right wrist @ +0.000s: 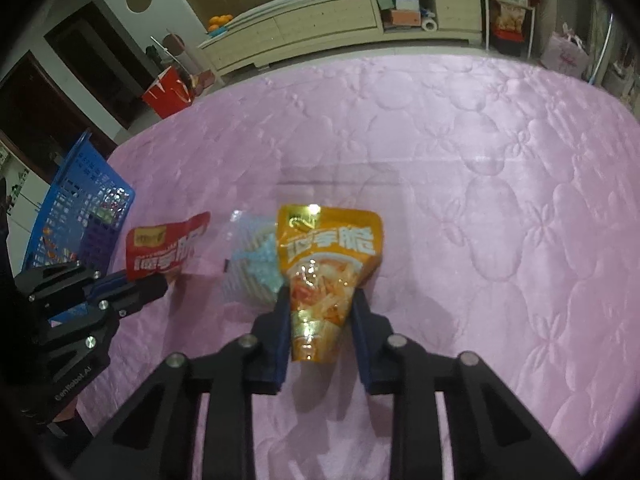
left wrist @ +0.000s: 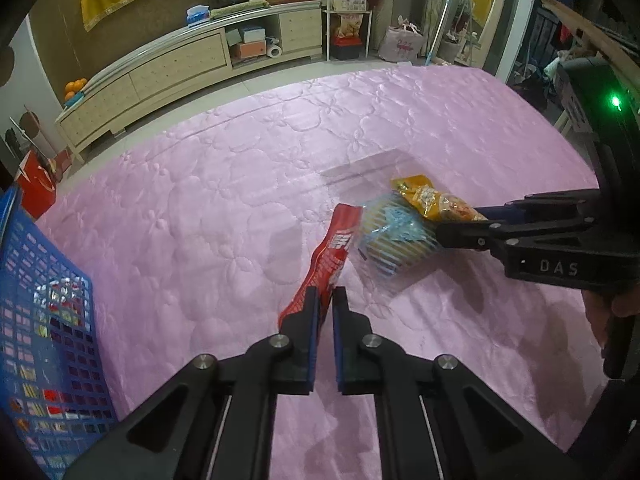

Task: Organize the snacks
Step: 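Grasp the red pouch with the left tool while the right tool grasps the orange-yellow bag, then carry the red pouch and orange-yellow bag over the blue basket with both tools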

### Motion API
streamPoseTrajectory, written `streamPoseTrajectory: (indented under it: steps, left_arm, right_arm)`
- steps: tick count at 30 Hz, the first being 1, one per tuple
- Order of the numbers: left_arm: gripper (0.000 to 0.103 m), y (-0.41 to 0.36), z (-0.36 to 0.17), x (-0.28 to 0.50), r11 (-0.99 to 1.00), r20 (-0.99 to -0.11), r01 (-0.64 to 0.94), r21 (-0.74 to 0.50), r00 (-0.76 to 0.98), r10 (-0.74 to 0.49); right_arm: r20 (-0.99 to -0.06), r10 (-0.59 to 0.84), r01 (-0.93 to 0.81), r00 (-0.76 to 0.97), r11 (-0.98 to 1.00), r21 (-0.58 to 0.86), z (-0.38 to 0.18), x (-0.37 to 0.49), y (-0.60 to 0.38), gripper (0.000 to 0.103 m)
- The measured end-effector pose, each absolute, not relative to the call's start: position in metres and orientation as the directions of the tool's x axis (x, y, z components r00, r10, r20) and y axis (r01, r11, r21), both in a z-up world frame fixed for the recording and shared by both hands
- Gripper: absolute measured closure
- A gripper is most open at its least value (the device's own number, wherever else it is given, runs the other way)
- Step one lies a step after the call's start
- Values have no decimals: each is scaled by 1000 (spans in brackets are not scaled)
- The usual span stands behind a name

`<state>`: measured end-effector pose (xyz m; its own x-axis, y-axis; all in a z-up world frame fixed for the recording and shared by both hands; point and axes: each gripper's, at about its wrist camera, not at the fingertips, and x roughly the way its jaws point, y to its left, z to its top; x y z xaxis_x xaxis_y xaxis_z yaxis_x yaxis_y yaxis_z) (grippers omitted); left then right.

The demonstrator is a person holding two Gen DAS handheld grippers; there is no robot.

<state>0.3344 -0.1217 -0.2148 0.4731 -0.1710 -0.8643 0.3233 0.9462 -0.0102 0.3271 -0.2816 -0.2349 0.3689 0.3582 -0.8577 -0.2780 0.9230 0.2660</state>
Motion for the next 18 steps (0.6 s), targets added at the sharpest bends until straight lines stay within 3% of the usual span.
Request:
streamPoseTrajectory:
  steps: [18]
  left_arm:
    - [98,-79,-118,253,957,-762,290,-24,615,-206]
  right_arm:
    - [-775,357,-351,521,918,187,-118,251,-247,71]
